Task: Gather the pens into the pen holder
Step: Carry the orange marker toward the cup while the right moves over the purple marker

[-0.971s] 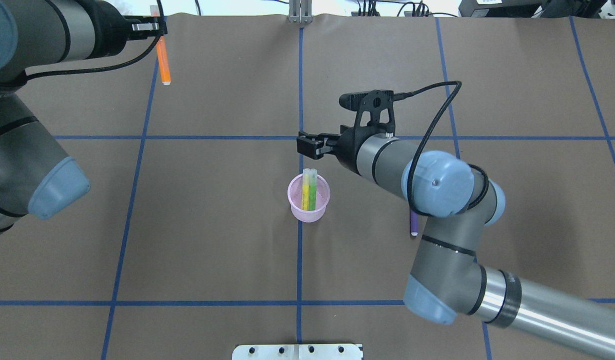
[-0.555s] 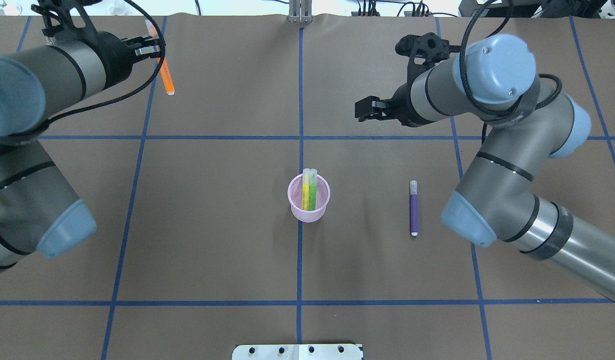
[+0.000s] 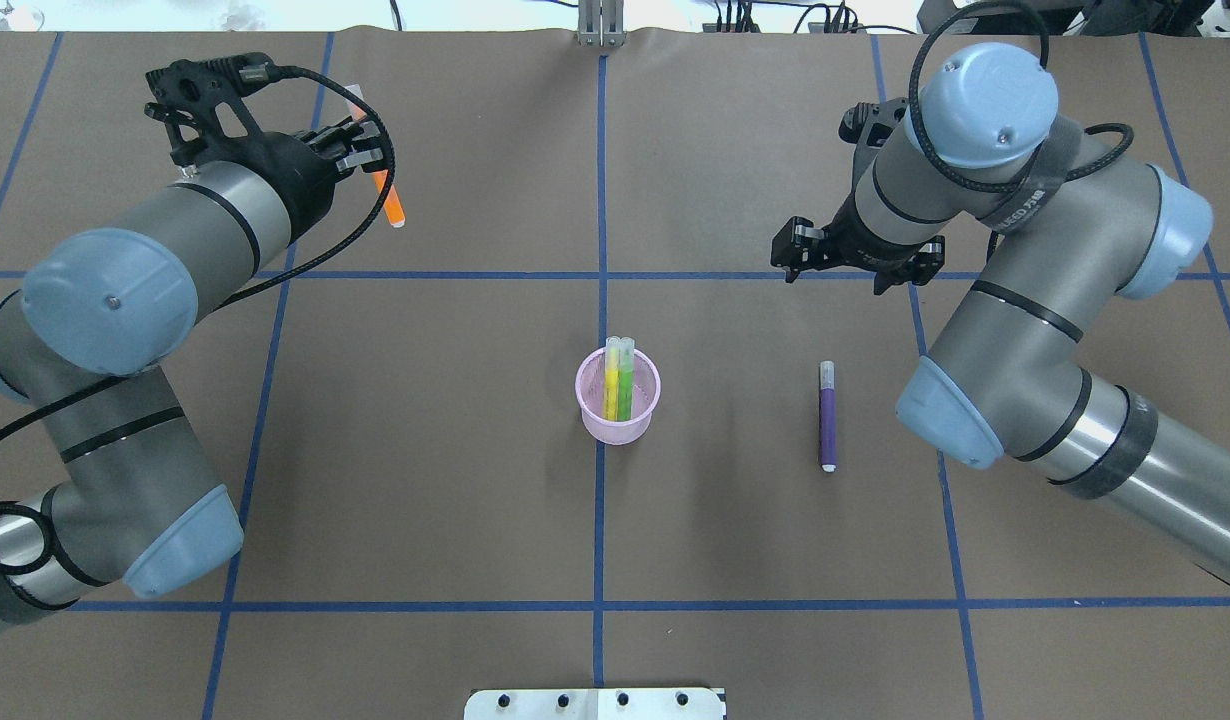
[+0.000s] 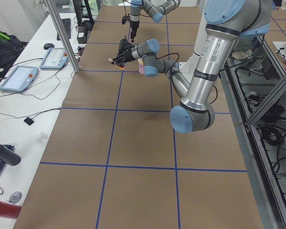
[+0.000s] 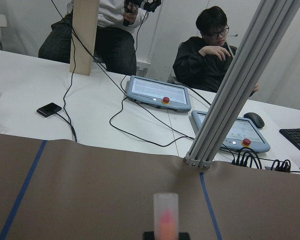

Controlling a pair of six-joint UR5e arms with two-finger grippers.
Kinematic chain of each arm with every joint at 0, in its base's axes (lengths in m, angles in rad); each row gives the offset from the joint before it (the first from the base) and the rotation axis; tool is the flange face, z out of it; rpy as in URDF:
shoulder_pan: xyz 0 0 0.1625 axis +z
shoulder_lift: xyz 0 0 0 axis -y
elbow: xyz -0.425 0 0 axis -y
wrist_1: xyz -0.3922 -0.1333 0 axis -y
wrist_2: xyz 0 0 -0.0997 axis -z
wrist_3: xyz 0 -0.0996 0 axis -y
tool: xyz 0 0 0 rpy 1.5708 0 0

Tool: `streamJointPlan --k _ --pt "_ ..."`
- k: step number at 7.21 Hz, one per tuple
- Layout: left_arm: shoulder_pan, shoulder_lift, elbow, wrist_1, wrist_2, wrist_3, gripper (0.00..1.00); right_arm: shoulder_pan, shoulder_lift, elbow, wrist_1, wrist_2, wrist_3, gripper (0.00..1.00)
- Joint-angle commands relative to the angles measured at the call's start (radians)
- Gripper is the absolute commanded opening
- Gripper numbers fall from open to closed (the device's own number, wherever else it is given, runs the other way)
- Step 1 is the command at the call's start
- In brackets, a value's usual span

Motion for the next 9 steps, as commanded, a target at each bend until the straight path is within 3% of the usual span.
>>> streamJointPlan --k 1,3,5,6,9 --pt "0.058 -0.018 -0.005 -0.013 0.079 0.0 0.0 -0.014 0.001 -0.086 0.013 0.034 -0.024 0.99" --pt "0.103 -0.037 -0.011 -0.031 0.074 0.018 0.0 -0.038 -0.015 -0.161 0.133 0.037 -0.018 0.99" --pt "0.114 -0.029 -0.013 -0.12 0.055 0.134 0.0 -0.054 -0.025 -0.164 0.14 0.052 -0.018 0.99" --pt "0.117 -0.038 -0.005 -0.125 0.006 0.139 0.0 -0.063 -0.027 -0.163 0.14 0.069 -0.015 0.98" --pt "0.119 -0.04 0.0 -0.125 0.001 0.139 0.0 -0.086 -0.071 -0.146 0.14 0.083 0.031 0.98"
